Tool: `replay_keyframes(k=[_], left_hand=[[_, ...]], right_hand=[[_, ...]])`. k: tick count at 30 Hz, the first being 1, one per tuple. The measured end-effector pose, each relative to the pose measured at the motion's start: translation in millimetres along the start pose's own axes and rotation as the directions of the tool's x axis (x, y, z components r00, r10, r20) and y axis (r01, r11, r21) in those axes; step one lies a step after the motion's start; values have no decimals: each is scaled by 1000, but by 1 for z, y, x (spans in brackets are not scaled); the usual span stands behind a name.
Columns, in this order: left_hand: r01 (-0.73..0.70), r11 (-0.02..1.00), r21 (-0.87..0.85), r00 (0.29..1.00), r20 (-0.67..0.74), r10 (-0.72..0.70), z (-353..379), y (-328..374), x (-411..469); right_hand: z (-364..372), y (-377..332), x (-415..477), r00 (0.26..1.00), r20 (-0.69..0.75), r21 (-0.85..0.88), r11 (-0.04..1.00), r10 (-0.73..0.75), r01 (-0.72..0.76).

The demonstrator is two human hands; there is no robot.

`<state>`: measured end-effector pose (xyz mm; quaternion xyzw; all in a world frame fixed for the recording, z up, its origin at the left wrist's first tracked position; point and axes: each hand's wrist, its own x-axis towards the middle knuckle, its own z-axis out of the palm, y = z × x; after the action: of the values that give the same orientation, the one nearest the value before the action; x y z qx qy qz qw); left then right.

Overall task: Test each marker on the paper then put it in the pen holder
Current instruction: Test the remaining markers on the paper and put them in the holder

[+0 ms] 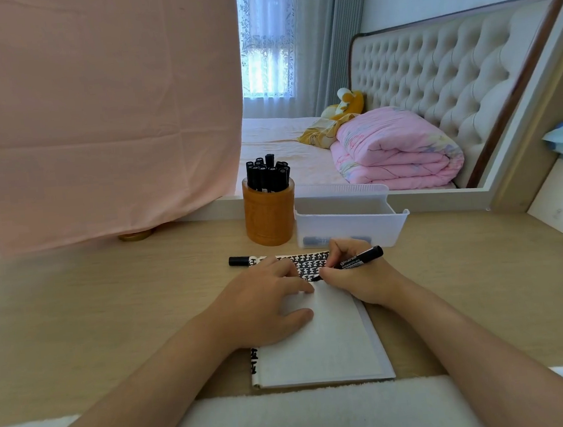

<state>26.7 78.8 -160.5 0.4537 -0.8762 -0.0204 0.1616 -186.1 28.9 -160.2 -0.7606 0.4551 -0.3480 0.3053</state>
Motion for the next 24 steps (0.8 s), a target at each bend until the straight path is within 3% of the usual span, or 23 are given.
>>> replay_keyframes(k=[11,16,20,24], left_hand=[[8,999,-53,1000,-9,-9,-1,-2,0],[58,957,-283,970,-209,-121,-8,-20,-2],[199,951,-237,908,-320,-269,-9,-50,-5],[360,927,-107,894,-242,-376,2,-73,-8]], right_hand=[[-3,-8,-2,991,-68,252,963,117,-96],[-5,-18,0,992,-101,312,949,82,-46],[-5,-20,1,998,-41,385,923,46,-27],[-4,-20,2,996,69,517,851,64,-91]])
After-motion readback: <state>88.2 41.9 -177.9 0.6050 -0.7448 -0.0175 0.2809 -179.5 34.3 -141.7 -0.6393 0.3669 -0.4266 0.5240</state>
